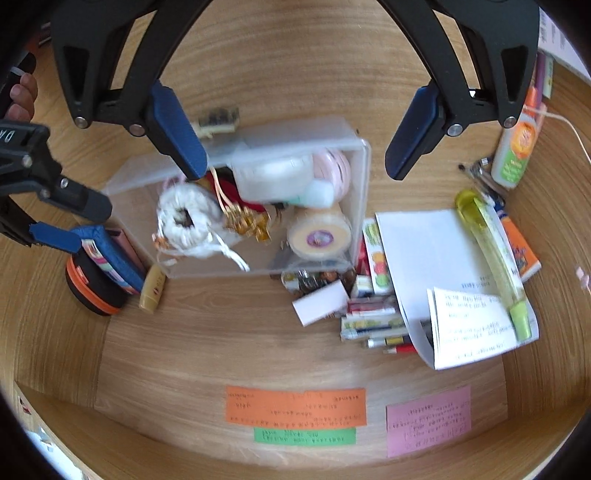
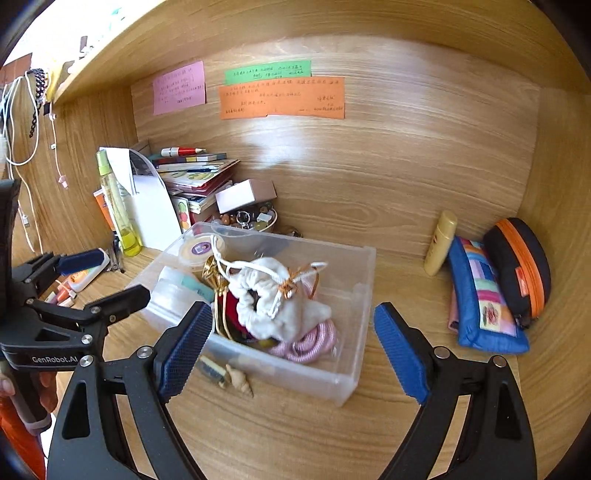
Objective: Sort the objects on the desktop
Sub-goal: 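Grasp the small square green-and-black piece on the desk with the left tool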
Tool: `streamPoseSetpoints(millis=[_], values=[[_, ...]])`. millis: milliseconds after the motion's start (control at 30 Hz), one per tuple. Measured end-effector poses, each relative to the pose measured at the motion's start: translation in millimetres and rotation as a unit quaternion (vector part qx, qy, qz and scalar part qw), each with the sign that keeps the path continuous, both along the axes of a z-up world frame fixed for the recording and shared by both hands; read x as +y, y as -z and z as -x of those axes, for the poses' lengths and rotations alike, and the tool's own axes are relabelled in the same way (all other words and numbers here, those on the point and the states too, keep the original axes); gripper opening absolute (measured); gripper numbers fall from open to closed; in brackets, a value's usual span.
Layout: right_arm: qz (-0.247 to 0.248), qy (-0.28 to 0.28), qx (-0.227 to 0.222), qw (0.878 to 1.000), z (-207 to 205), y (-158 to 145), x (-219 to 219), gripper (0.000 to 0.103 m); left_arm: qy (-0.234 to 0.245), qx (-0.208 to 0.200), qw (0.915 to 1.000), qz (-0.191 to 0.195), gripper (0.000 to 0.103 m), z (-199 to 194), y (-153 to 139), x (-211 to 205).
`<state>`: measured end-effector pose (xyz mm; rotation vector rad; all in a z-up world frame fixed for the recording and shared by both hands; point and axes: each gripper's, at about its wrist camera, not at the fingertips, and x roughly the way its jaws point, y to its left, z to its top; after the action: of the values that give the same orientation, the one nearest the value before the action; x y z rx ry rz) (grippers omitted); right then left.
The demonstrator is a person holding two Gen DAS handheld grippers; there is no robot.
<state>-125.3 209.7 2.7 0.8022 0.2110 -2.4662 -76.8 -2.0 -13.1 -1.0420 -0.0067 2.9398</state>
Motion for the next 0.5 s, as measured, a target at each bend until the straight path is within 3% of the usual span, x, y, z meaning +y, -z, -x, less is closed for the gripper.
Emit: streamPoseSetpoints(millis=[233, 500], values=[[0.015, 0.010, -0.015, 1.000, -11, 10, 16, 0.088, 0.010, -0.042, 0.9991, -0.007, 0.098, -7, 31, 17], [-0.002, 0.011, -0.024, 1.000, -27, 30, 27, 0.088, 0.022, -0.081, 0.9965, 0.002, 0.098, 4, 63, 41]])
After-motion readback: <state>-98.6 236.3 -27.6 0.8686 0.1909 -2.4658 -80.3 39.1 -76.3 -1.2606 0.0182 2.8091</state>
